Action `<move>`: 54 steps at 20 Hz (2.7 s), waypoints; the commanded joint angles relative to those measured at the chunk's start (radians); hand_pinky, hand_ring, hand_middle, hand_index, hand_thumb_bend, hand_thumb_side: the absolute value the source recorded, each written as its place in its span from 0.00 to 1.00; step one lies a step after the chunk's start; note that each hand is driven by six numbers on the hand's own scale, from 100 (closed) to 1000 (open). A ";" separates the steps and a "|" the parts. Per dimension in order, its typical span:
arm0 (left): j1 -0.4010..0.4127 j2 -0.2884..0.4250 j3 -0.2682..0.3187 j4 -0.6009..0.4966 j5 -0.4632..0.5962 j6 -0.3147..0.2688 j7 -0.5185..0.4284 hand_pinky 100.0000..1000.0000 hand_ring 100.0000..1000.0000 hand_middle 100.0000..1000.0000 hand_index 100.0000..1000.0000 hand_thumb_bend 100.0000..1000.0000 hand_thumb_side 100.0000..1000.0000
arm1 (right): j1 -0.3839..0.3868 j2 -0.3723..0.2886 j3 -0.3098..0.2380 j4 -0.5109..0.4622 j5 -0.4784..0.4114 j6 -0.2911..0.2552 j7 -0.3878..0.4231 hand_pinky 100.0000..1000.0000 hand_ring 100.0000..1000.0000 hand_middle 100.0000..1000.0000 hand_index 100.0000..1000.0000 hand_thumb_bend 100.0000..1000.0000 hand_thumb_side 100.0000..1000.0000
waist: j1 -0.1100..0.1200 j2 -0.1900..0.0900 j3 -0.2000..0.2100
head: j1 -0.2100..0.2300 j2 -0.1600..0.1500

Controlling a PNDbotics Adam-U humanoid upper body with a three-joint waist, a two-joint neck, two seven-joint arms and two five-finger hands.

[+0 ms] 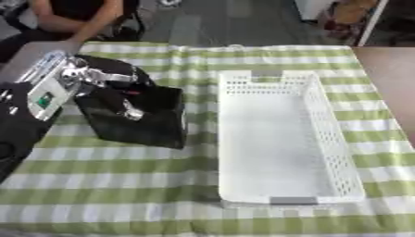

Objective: Pick up objects on the table and place them in the box.

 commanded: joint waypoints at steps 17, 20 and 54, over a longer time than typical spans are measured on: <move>-0.027 -0.028 -0.001 0.076 -0.245 -0.122 0.101 0.26 0.37 0.39 0.56 0.95 0.46 | -0.007 -0.012 -0.004 -0.009 -0.006 -0.001 0.002 0.83 0.85 0.77 0.92 0.23 0.61 | 0.001 -0.006 -0.001 | -0.005 0.000; -0.026 -0.035 -0.001 0.114 -0.210 -0.115 0.088 0.08 0.22 0.26 0.39 0.75 0.41 | -0.008 -0.012 -0.004 -0.009 -0.006 -0.001 0.003 0.82 0.85 0.77 0.92 0.23 0.61 | 0.001 -0.006 -0.002 | -0.004 0.000; -0.076 0.145 0.089 -0.118 -0.074 -0.007 0.030 0.00 0.12 0.14 0.26 0.57 0.33 | -0.001 -0.014 -0.012 -0.007 0.001 -0.001 -0.005 0.83 0.85 0.77 0.92 0.22 0.61 | 0.013 -0.011 0.014 | -0.028 0.000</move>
